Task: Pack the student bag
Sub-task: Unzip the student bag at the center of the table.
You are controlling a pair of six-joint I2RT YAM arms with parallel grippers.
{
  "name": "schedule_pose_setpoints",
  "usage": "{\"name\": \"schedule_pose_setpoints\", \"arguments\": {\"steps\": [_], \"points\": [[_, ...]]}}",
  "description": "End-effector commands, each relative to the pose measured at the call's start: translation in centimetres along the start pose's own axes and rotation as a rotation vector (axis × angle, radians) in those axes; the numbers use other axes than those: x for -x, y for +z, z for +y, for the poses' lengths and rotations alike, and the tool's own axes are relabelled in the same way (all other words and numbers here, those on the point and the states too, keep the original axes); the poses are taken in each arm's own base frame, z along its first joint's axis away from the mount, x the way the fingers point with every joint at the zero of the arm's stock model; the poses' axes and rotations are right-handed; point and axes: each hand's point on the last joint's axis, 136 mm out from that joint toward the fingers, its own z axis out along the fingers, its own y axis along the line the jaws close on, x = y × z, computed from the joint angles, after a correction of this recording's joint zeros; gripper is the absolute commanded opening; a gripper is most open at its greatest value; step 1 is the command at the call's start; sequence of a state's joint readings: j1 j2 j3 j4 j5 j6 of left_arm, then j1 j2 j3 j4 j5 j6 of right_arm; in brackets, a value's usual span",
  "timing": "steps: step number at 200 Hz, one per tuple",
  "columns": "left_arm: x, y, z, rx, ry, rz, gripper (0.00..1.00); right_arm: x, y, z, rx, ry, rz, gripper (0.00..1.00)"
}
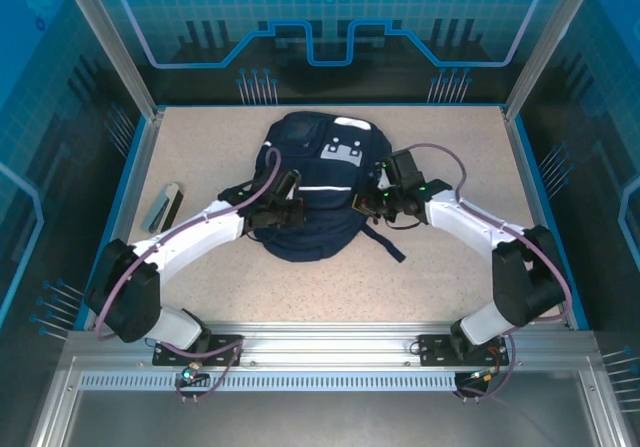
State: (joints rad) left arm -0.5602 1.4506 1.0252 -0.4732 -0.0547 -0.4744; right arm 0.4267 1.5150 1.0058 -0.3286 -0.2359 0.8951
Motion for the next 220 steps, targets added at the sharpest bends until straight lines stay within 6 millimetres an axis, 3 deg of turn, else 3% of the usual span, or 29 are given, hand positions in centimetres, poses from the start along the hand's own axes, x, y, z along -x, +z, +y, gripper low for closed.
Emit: {"name": "schedule_pose_setpoints", "arguments": {"steps": [1, 37, 72, 97, 117, 150, 220], "points": [[-0.7, -0.8, 2.7, 0.057, 0.011, 0.015, 0.0, 0.2, -2.0, -5.8, -0.189, 0.0, -0.012, 0.0], [-0.2, -0.3, 1.7, -0.014, 0.012, 0.003, 0.0, 1.3, -3.4, -7.4, -0.191, 0.02, -0.027, 0.01], [0.4, -0.8, -2.6, -0.193, 0.05, -0.024, 0.0, 0.9, -5.4, -5.2, -0.104, 0.008, -0.039, 0.43], [0.6, -2.2, -6.1, -0.307, 0.119, -0.057, 0.0, 0.6, -7.6, -4.6, -0.082, 0.063, -0.092, 0.55], [0.5, -3.1, -8.3, -0.379, 0.154, -0.065, 0.0, 0.0, -8.6, -3.8, -0.02, 0.126, -0.113, 0.59], [-0.1, -3.3, -10.4, -0.429, 0.19, -0.048, 0.0, -1.1, -8.3, -2.0, 0.077, 0.22, -0.057, 0.63], [-0.8, -2.4, -10.1, -0.4, 0.198, -0.015, 0.0, -0.3, -6.3, -0.5, 0.125, 0.248, -0.011, 0.54]]}}
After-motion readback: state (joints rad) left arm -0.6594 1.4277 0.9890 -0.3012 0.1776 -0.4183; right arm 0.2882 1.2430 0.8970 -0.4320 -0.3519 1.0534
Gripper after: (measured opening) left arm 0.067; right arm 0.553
